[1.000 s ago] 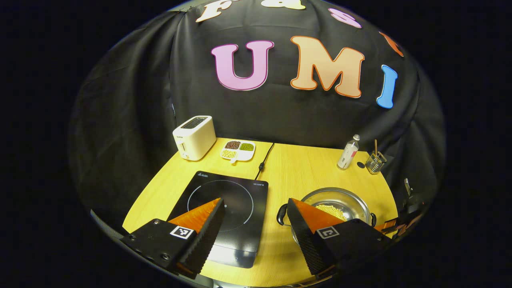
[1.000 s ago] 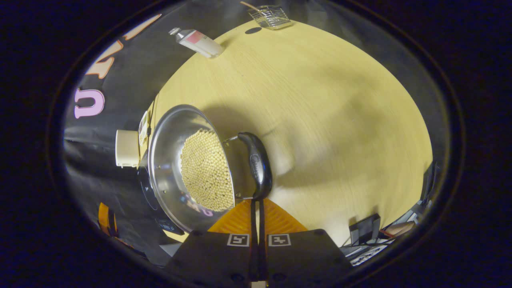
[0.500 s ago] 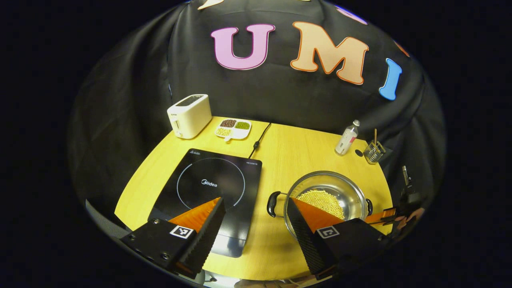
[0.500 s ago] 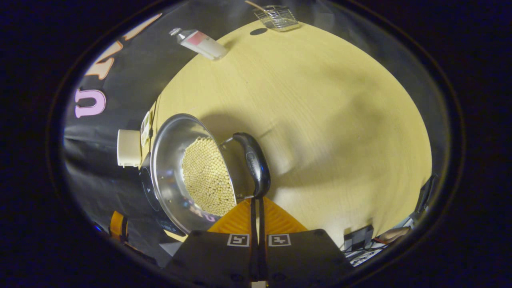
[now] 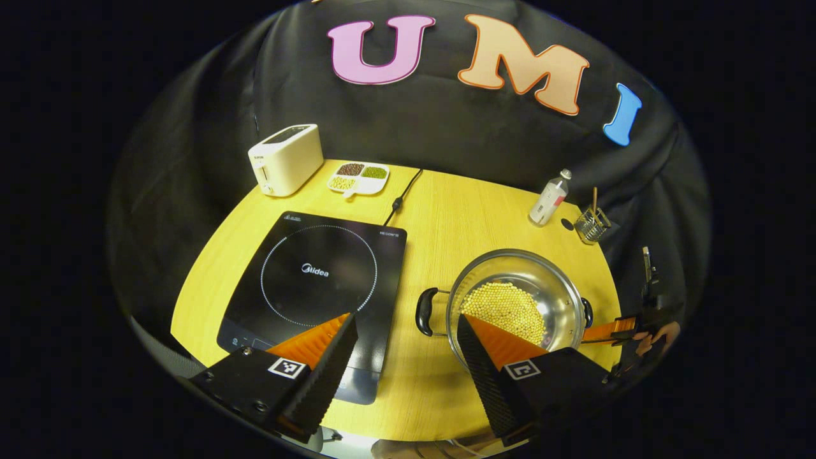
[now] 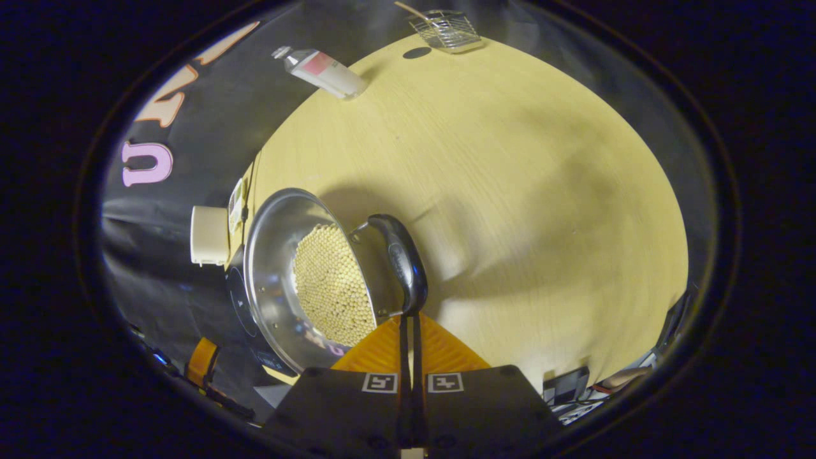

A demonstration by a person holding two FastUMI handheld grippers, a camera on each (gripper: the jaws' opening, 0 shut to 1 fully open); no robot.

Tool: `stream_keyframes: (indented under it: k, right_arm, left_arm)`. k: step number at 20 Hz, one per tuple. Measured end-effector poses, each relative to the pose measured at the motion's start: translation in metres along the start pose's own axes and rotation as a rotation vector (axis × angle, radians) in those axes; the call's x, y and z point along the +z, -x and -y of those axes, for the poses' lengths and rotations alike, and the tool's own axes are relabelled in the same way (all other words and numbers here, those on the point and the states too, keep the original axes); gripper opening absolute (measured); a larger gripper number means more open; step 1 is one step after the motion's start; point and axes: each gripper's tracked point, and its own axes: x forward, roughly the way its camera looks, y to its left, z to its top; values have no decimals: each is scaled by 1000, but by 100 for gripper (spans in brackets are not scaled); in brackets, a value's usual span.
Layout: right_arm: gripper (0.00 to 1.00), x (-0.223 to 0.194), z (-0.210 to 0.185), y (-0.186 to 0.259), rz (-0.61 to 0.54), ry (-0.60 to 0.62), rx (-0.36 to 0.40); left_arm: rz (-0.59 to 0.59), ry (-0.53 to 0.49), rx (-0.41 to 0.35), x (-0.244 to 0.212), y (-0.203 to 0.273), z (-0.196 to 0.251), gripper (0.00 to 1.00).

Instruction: First push the handle of the pot to place it horizontally, then grasp the pot with both hands and set it on the induction cooktop.

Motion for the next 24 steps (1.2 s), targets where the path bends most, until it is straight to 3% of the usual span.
stream_keyframes:
  k: [8,9,10,12,13,17,18,19,20,21,22,23,24]
  right_arm:
    - [0,6,0,4,6,18,31]
    - [4,7,2,8,7,16,40]
    - [0,9,6,11,9,8,39]
    - [15,13,11,20,10,-2,46]
    - [17,13,15,20,10,-6,47]
    - [60,18,20,33,7,31,68]
    - [80,19,17,37,5,39,90]
    - [92,20,11,40,2,41,112]
    - [86,21,6,44,2,42,128]
    - [99,25,3,45,2,49,139]
    - [90,28,-1,45,4,56,150]
    - [99,30,-5,45,1,61,159]
    - [91,31,-9,43,-10,65,167]
  left_arm:
    - [-63,76,-41,-19,-14,15,97]
    - [-69,81,-43,-20,-16,16,97]
    - [-77,82,-44,-21,-17,17,97]
    - [-89,81,-56,-22,-21,21,97]
    - [-94,78,-62,-22,-23,22,97]
    - [-118,57,-68,-22,-29,25,97]
    - [-127,52,-65,-23,-32,24,97]
    - [-136,48,-64,-23,-34,26,97]
    - [-148,47,-66,-23,-37,27,97]
    - [-163,48,-67,-24,-39,28,97]
    - [-180,51,-73,-25,-42,30,97]
    - [-198,56,-81,-26,-45,33,97]
    - [-217,60,-89,-27,-48,36,97]
